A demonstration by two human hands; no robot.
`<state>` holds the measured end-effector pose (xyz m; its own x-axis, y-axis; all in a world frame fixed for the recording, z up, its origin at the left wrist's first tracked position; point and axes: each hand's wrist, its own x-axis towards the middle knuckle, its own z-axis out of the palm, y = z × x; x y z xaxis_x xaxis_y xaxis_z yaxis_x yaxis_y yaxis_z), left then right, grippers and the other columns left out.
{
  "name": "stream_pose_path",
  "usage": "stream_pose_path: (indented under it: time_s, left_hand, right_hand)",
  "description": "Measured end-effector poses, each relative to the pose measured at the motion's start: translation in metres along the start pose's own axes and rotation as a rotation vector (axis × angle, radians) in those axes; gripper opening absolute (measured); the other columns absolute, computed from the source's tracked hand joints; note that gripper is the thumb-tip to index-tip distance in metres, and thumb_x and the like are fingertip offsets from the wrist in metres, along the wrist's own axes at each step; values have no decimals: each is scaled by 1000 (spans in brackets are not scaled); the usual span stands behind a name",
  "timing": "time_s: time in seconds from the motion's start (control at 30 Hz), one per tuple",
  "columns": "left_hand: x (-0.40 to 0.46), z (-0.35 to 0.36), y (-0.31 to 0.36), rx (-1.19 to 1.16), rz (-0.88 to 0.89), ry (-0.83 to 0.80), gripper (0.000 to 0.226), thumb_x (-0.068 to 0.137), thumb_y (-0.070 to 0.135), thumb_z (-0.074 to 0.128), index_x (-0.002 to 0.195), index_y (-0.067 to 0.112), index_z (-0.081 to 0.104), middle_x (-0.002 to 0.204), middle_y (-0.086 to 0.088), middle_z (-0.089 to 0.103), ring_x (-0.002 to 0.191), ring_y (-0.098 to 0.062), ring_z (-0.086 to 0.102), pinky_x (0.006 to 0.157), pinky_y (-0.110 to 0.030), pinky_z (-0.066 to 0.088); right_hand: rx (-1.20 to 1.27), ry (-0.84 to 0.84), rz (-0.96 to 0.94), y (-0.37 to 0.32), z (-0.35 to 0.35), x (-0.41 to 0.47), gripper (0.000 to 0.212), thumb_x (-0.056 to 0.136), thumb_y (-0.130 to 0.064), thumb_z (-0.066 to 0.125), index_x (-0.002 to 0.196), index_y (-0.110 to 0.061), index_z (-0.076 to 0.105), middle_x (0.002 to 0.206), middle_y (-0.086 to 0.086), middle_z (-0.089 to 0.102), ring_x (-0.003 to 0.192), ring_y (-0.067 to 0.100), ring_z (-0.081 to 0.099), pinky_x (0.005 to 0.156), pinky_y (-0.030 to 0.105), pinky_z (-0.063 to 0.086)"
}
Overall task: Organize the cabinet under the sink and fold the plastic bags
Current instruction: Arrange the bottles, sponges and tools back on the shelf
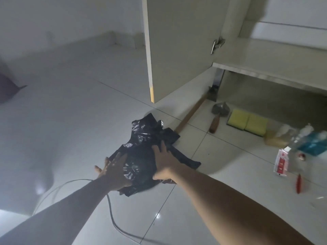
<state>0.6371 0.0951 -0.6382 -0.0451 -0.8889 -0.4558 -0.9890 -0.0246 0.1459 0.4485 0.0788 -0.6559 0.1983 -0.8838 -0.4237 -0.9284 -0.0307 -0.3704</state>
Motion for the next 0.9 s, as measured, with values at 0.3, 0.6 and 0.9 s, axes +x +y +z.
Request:
stream_pose_path:
  time_s: [0.3, 0.6, 0.9]
  left_hand:
    - [-32, -91, 58, 117, 39, 18, 70, 78, 32, 75, 138, 16, 45, 141, -5, 48, 128, -23, 45, 101, -28, 36]
    - [-46, -128, 194, 113, 292, -63, 64, 80, 36, 75, 135, 14, 51, 134, -2, 56, 125, -21, 51, 108, -36, 37]
    - [-50, -88, 318, 158, 555, -161, 66, 80, 39, 74, 136, 13, 49, 136, -3, 54, 125, -20, 50, 109, -38, 38]
  right_hand:
    - [-112, 93, -170, 25, -69, -51, 103, 68, -52, 81, 148, -16, 28, 139, 9, 51, 119, 31, 57, 92, 38, 52]
    - [-39, 117, -28, 110, -162, -116, 67, 86, -40, 70, 142, -12, 45, 143, 7, 50, 129, 26, 50, 99, 28, 41]
    - [77, 220, 266, 236, -180, -184, 50, 79, -37, 76, 120, -11, 64, 117, 8, 67, 106, 25, 63, 91, 30, 52]
